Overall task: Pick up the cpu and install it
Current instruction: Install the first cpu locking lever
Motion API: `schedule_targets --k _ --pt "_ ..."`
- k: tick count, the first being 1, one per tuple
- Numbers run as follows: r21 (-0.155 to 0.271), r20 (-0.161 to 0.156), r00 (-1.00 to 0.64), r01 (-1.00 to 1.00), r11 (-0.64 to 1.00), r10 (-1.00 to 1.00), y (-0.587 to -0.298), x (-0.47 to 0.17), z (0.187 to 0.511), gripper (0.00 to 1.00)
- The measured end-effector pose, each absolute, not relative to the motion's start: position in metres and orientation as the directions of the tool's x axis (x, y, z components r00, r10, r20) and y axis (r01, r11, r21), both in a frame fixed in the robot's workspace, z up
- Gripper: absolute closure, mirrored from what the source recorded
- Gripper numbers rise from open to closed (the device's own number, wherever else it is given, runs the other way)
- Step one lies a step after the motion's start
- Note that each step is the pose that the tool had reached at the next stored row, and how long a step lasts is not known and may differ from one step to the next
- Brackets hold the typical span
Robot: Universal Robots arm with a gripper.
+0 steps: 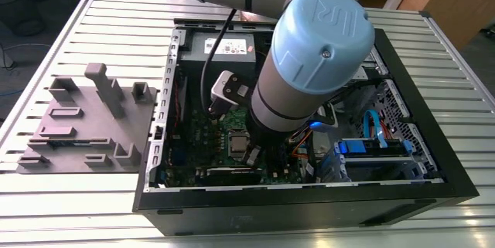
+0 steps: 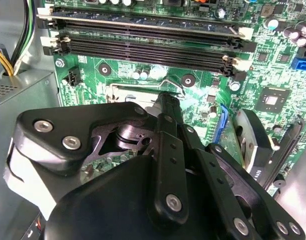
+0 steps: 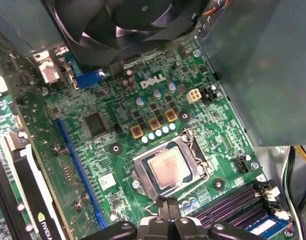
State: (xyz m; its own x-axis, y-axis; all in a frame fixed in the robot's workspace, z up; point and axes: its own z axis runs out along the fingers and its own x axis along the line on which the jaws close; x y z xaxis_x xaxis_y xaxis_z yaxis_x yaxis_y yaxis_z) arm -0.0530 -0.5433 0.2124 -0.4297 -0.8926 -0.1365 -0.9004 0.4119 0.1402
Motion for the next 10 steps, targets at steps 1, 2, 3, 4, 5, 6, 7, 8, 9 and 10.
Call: schedule_targets --k 1,2,3,4,5,6,7,8,9,10 --pt "0.14 -0.137 -0.43 -0.9 0.412 -0.893 -0.5429 -0.0529 0.2123 0.89" --pt "0.14 -0.137 -0.429 -0.9 0.412 -0.893 -0.5422 -0.0529 0.2123 0.89" --pt "0.14 -0.136 -0.43 -0.9 0.412 -0.893 -0.5413 -0.0527 0.2124 0.89" --pt "0.14 -0.136 -0.43 -0.9 0.412 -0.893 -0.5402 -0.0524 0.2123 0.89" --pt "0.14 -0.136 -0.43 -0.9 0.412 -0.893 -0.5394 -0.0522 0.2124 0.89" --pt "0.14 -0.136 -0.43 -0.9 0.412 -0.893 -0.5387 -0.0519 0.2124 0.89" --pt "0.14 -0.135 -0.43 -0.9 0.412 -0.893 -0.538 -0.0514 0.2124 0.89" --pt "0.14 -0.136 -0.43 -0.9 0.412 -0.893 -0.5374 -0.0509 0.2123 0.89" --pt "0.14 -0.135 -0.43 -0.9 0.412 -0.893 -0.5368 -0.0502 0.2124 0.89" --pt "0.14 -0.135 -0.43 -0.9 0.412 -0.893 -0.5364 -0.0491 0.2124 0.89"
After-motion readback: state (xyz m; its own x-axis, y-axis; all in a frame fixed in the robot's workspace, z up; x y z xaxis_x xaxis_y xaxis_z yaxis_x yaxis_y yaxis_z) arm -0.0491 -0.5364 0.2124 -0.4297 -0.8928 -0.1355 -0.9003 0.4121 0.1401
